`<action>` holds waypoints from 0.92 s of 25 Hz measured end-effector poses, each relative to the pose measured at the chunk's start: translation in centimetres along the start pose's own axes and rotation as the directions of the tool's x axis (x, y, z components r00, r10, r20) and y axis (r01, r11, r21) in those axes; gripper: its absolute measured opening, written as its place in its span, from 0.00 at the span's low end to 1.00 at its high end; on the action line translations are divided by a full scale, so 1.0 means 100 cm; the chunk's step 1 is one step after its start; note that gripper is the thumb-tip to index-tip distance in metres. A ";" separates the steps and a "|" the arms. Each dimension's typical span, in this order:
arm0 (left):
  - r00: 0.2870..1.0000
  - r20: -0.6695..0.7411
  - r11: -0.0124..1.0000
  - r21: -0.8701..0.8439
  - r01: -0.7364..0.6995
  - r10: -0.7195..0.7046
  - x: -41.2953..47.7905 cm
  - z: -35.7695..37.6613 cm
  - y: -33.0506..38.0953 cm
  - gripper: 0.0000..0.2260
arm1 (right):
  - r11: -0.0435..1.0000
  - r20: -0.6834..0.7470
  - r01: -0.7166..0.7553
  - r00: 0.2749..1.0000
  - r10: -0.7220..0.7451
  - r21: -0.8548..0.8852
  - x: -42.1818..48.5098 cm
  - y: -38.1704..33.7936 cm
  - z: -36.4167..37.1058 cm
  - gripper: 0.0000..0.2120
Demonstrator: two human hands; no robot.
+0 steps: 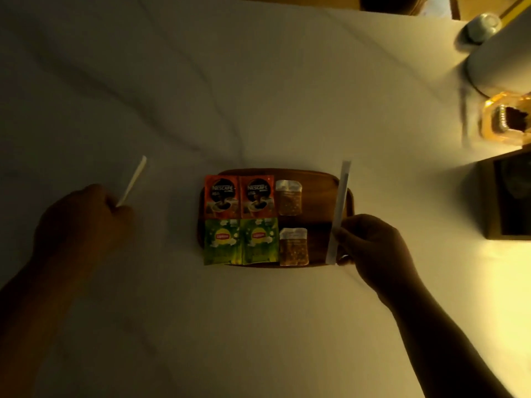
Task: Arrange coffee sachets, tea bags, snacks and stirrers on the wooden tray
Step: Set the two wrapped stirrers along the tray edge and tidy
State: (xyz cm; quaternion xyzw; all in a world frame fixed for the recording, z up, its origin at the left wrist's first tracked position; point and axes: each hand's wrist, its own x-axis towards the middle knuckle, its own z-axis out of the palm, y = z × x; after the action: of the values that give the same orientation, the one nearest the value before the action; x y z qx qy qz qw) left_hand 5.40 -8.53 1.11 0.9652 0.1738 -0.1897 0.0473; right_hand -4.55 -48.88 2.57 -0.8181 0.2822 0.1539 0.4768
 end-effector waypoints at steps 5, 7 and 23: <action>0.987 0.139 0.872 -0.489 -0.005 0.084 -0.050 -0.015 0.064 0.14 | 0.999 0.003 0.022 1.000 -0.023 0.044 0.006 0.007 -0.004 0.04; 0.950 0.213 0.775 -0.631 -0.046 0.230 -0.079 -0.013 0.101 0.11 | 0.998 0.003 0.027 1.000 -0.027 0.054 0.006 0.011 -0.006 0.03; 0.884 0.148 0.799 -0.513 -0.315 0.444 -0.127 0.055 0.244 0.07 | 0.985 0.058 0.068 0.997 -0.060 -0.161 0.030 0.017 -0.019 0.08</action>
State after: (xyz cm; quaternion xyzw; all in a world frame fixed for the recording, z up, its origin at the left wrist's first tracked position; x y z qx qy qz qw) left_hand 1.06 -36.27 1.57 0.9051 0.0083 -0.2530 0.3417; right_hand -3.25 -52.14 0.79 -0.8587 0.2296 0.1825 0.4203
